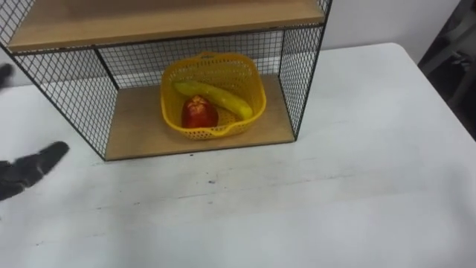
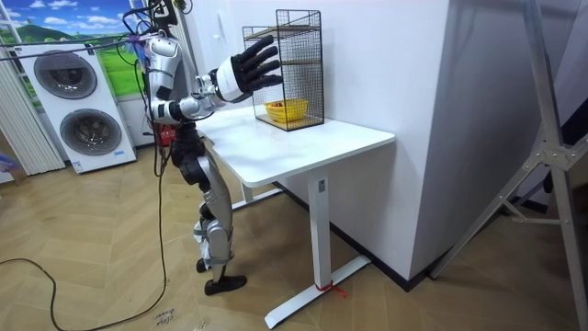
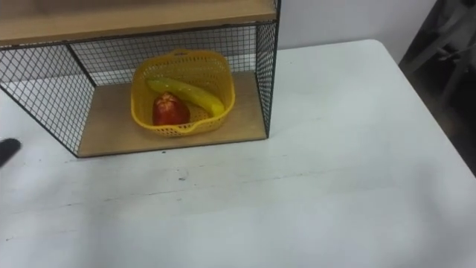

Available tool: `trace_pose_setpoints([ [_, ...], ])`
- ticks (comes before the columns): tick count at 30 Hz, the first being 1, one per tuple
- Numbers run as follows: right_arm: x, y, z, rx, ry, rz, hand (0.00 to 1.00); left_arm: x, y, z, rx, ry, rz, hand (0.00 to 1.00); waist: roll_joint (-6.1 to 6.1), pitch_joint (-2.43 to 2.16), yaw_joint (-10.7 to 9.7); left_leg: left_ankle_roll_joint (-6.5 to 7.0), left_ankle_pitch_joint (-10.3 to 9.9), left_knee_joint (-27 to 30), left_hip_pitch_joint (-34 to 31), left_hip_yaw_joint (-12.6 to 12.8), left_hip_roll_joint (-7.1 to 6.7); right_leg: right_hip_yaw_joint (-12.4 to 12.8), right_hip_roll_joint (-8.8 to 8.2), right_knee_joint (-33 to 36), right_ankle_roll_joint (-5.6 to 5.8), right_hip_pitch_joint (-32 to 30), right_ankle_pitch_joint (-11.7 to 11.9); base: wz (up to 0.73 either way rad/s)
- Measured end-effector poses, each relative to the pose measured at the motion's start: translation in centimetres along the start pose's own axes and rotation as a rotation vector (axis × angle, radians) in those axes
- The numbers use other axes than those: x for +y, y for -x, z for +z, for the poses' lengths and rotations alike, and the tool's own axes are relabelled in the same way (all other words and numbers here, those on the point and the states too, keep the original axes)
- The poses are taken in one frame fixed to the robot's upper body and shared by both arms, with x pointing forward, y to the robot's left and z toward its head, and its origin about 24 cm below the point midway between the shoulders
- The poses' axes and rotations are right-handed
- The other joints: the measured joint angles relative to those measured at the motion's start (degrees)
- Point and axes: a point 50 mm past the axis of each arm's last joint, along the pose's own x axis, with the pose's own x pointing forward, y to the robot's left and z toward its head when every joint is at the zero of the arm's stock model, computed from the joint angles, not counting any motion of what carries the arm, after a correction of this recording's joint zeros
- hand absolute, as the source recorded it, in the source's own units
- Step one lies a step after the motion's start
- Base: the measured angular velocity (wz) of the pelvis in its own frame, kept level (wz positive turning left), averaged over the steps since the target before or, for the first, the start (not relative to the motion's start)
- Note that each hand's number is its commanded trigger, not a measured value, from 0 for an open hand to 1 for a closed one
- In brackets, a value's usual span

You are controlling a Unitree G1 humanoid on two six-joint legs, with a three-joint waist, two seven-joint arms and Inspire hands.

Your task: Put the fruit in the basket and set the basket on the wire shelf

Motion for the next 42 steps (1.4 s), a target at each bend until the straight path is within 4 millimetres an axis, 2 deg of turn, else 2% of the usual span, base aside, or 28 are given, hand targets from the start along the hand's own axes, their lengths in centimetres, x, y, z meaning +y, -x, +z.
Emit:
trace_pose_setpoints([
  [4, -0.2, -0.1, -0.2, 0.018, 0.000, -0.036, 0.00, 2.1, 1.1, 0.7, -0.032, 0.066, 0.123, 0.00, 0.26, -0.20, 0.1, 0.01, 0.0, -0.4, 0.3, -0.7, -0.48, -0.8, -0.66, 1.0, 0.21, 0.3, -0.7, 0.14],
  [8, -0.4, -0.1, -0.3, 0.029, 0.012, -0.064, 0.00, 3.9, 2.3, -0.1, 0.014, 0.054, 0.247, 0.00, 0.18, -0.06, 0.9, -0.02, 0.0, -0.7, 1.0, -0.9, -1.02, -0.9, -1.32, 2.9, 0.35, 0.0, -2.2, 0.07],
  [13, -1.0, -0.3, -0.2, 0.021, 0.020, -0.086, 0.00, 4.6, 2.8, -0.4, 0.034, 0.041, 0.316, 0.00, 0.14, 0.03, 1.2, -0.09, 0.1, -0.2, 0.2, -1.5, -1.01, -2.3, -1.65, 2.9, 0.19, 0.1, -2.3, 0.13],
  [15, -1.0, -0.3, -0.2, 0.022, 0.018, -0.088, 0.00, 4.7, 2.8, -0.4, 0.039, 0.033, 0.329, 0.00, 0.17, 0.18, 1.1, -0.09, 0.1, 0.2, 0.0, -1.7, -1.01, -2.5, -1.67, 2.8, 0.19, 0.1, -2.3, 0.11],
  [17, -1.0, -0.4, -0.1, 0.030, -0.007, -0.097, 0.00, 4.8, 2.8, -0.5, 0.035, 0.044, 0.363, 0.00, 0.45, 0.66, 0.8, -0.08, 0.1, 0.1, 0.0, -1.9, -1.02, -3.1, -1.78, 2.3, 0.21, 0.6, -2.3, 0.09],
  [18, -1.1, -0.4, -0.2, 0.033, -0.008, -0.102, 0.00, 4.9, 2.8, -0.5, 0.035, 0.048, 0.371, 0.00, 0.54, 0.73, 0.6, -0.08, 0.1, 0.1, 0.0, -2.1, -1.02, -3.3, -1.75, 2.0, 0.24, 0.8, -2.3, 0.14],
  [24, -1.9, -0.7, -0.3, 0.044, -0.012, -0.158, 0.00, 6.1, 3.4, -0.9, 0.045, 0.064, 0.538, 0.00, 0.56, 0.68, 1.2, -0.11, 0.1, -0.4, 0.2, -1.8, -1.03, -3.3, -1.74, 1.7, 0.25, 0.5, -2.4, -0.01],
  [27, -3.2, -0.9, -0.2, 0.040, 0.004, -0.232, 0.00, 7.4, 4.4, -0.9, 0.048, 0.064, 0.672, 0.00, 0.76, 0.46, 1.7, -0.11, 0.1, -0.5, 0.2, -1.6, -1.02, -3.3, -1.65, 1.0, 0.31, 0.6, -2.3, -0.02],
  [30, -5.5, -0.8, -1.0, 0.080, 0.033, -0.347, 0.00, 10.1, 7.4, -1.8, 0.063, 0.122, 0.918, 0.00, 0.88, 0.06, 3.0, -0.11, 0.1, -1.5, 1.4, -0.8, -1.11, -2.4, -1.66, 1.0, 0.36, 0.9, -2.4, -0.17],
  [33, -7.5, -0.8, -2.1, 0.140, 0.053, -0.449, 0.00, 12.0, 10.2, -2.8, 0.108, 0.145, 1.122, 0.00, 0.92, -0.02, 3.2, -0.11, 0.1, -2.1, 1.6, -0.8, -1.16, -2.4, -1.66, 0.8, 0.41, 1.0, -2.5, -0.02],
  [35, -9.3, -0.3, -3.8, 0.233, 0.047, -0.548, 0.00, 13.2, 13.0, -3.9, 0.153, 0.187, 1.316, 0.00, 0.83, -0.03, 3.0, -0.11, 0.1, -2.2, 2.0, -0.8, -1.19, -2.5, -1.63, 0.3, 0.46, 1.9, -2.5, 0.02],
  [36, -9.7, -0.1, -4.4, 0.269, 0.039, -0.569, 0.00, 13.3, 13.6, -4.2, 0.162, 0.202, 1.357, 0.00, 0.77, -0.19, 3.0, -0.11, 0.1, -2.1, 2.0, -0.9, -1.18, -2.6, -1.56, -0.2, 0.54, 2.2, -2.4, 0.15],
  [38, -11.3, 1.1, -6.9, 0.416, 0.026, -0.657, 0.00, 13.6, 15.6, -5.4, 0.201, 0.264, 1.500, 0.00, 0.77, -0.26, 2.6, -0.10, 0.1, -2.1, 2.0, -1.4, -1.14, -3.4, -1.45, -1.0, 0.82, 3.1, -2.2, 0.26],
  [39, -11.7, 1.4, -7.5, 0.451, 0.023, -0.677, 0.00, 13.7, 16.2, -5.8, 0.212, 0.282, 1.539, 0.00, 0.79, -0.25, 2.7, -0.09, 0.1, -2.1, 2.0, -1.5, -1.14, -3.5, -1.46, -1.0, 0.85, 3.2, -2.2, 0.16],
  [41, -13.2, 3.0, -9.9, 0.593, 0.001, -0.764, 0.00, 13.6, 18.8, -7.5, 0.263, 0.354, 1.701, 0.00, 0.95, -0.17, 2.7, -0.07, 0.1, -2.0, 1.9, -1.8, -1.16, -4.0, -1.60, -1.0, 0.90, 3.2, -2.1, 0.09],
  [42, -13.7, 3.6, -10.6, 0.630, 0.004, -0.789, 0.00, 13.6, 19.4, -7.8, 0.273, 0.366, 1.732, 0.00, 1.03, -0.06, 2.7, -0.06, 0.1, -2.0, 1.9, -1.8, -1.16, -4.1, -1.62, -1.0, 0.90, 3.0, -2.1, 0.14],
])
